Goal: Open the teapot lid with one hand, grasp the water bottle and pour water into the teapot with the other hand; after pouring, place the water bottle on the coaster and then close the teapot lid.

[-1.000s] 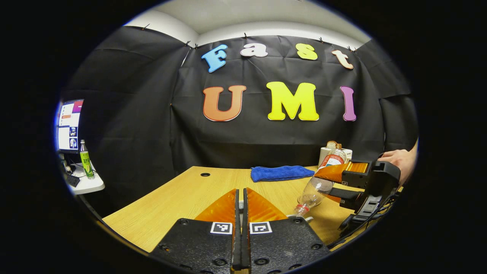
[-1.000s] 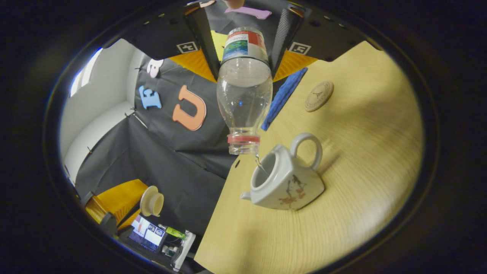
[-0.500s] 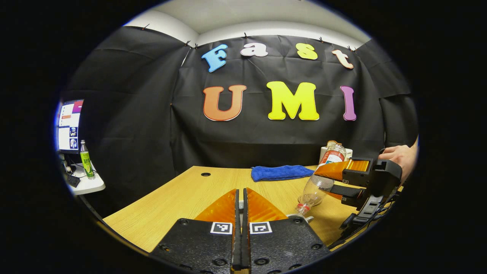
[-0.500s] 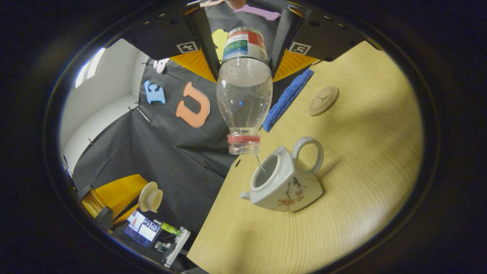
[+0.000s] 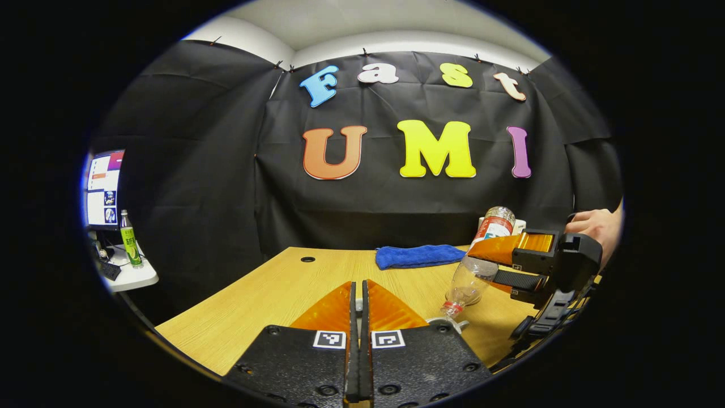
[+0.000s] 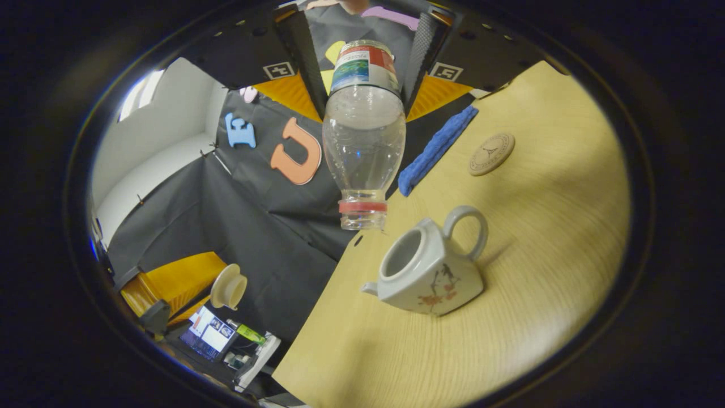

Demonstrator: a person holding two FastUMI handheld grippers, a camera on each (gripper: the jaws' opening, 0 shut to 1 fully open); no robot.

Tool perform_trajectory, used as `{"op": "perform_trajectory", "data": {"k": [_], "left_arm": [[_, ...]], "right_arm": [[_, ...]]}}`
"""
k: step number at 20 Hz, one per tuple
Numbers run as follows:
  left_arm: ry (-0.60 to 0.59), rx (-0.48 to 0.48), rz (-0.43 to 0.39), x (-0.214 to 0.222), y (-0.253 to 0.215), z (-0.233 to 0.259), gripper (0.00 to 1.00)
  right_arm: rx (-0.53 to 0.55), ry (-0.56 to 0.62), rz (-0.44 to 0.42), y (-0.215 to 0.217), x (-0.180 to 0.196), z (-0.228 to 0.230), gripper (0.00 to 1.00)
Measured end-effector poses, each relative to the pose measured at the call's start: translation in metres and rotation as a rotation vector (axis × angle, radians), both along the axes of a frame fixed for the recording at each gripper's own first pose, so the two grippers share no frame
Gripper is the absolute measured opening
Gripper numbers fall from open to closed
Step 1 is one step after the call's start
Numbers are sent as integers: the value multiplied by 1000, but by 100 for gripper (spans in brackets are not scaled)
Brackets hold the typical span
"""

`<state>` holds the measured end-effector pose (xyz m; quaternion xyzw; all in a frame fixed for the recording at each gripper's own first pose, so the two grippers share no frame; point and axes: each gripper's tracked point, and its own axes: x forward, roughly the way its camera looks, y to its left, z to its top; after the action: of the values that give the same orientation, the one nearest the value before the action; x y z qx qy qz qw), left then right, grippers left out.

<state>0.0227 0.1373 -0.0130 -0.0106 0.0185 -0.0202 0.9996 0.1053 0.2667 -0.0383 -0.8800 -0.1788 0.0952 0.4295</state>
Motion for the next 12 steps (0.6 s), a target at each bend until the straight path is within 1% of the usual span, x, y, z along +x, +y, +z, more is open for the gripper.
{"op": "perform_trajectory", "data": {"k": [4,7,9,10,12], "left_arm": [[0,-1,4,-1,1,0,2],[-3,-4,8,0,3,1,2],[-3,-3,16,-1,6,1,2],[-3,-5,21,-1,8,0,2],[-5,-9,28,-1,10,1,2]], "right_arm": [[1,-6,4,1,-2,0,71],[52,21,-2,-1,-1,-1,71],[140,90,-28,-6,7,-6,72],[194,137,-41,-11,7,-12,71],[323,234,-69,-15,5,-22,72]]}}
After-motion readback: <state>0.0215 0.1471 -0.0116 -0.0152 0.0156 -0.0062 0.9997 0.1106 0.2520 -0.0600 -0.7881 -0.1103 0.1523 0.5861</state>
